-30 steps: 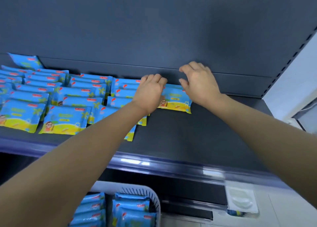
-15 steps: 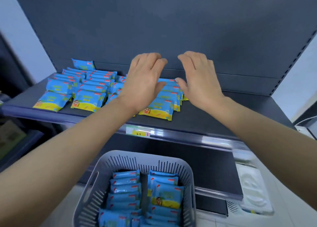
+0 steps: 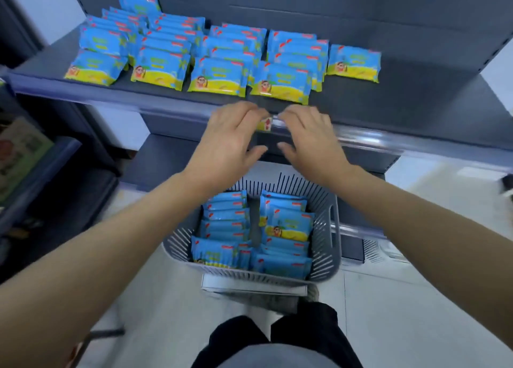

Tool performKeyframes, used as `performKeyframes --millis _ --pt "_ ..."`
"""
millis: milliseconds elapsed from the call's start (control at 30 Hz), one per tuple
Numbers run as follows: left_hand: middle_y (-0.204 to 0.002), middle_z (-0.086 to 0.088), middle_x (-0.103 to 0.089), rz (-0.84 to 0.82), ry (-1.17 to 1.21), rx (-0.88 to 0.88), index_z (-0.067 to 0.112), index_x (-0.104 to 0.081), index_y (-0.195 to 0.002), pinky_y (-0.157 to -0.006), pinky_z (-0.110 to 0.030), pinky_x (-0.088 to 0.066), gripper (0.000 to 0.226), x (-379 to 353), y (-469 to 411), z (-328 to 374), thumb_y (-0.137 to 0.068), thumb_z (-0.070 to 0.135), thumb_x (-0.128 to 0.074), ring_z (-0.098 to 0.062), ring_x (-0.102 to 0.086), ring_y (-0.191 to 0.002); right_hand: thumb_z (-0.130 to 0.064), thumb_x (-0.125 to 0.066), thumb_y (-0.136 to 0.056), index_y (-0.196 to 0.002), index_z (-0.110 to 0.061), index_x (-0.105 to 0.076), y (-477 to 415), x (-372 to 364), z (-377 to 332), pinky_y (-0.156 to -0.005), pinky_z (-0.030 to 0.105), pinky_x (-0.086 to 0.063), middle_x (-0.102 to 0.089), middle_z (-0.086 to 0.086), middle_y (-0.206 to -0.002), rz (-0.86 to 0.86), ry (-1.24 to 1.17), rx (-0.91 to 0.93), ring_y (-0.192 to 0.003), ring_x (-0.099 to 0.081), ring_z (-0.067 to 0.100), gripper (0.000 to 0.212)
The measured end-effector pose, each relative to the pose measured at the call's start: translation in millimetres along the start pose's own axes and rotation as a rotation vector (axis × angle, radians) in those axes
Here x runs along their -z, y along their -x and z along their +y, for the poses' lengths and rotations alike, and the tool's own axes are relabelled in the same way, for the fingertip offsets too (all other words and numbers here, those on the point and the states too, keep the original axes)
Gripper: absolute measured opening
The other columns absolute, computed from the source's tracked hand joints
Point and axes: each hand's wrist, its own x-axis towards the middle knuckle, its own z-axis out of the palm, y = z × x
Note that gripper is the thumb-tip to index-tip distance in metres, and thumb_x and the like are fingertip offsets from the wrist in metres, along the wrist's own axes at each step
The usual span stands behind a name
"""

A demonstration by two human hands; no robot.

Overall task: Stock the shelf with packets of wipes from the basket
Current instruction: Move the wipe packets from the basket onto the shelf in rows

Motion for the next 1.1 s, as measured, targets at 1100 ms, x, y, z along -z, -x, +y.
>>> performKeyframes --millis 1100 --pt "-0.097 -0.013 -0.056 -1.381 -0.019 0.237 0.005 -0.055 -0.094 -0.068 -0.032 -0.038 0.025 -141.0 113.6 -67.6 -0.077 0.011 -0.072 -0.025 -0.049 -0.083 -0.008 -0.046 -0.089 -0.123 -0.006 -0.038 27.3 -97.4 8.5 -0.064 0.033 -0.035 -0.057 0.018 -0.115 -0.813 -0.065 -0.204 -0.088 -0.052 0.032 0.035"
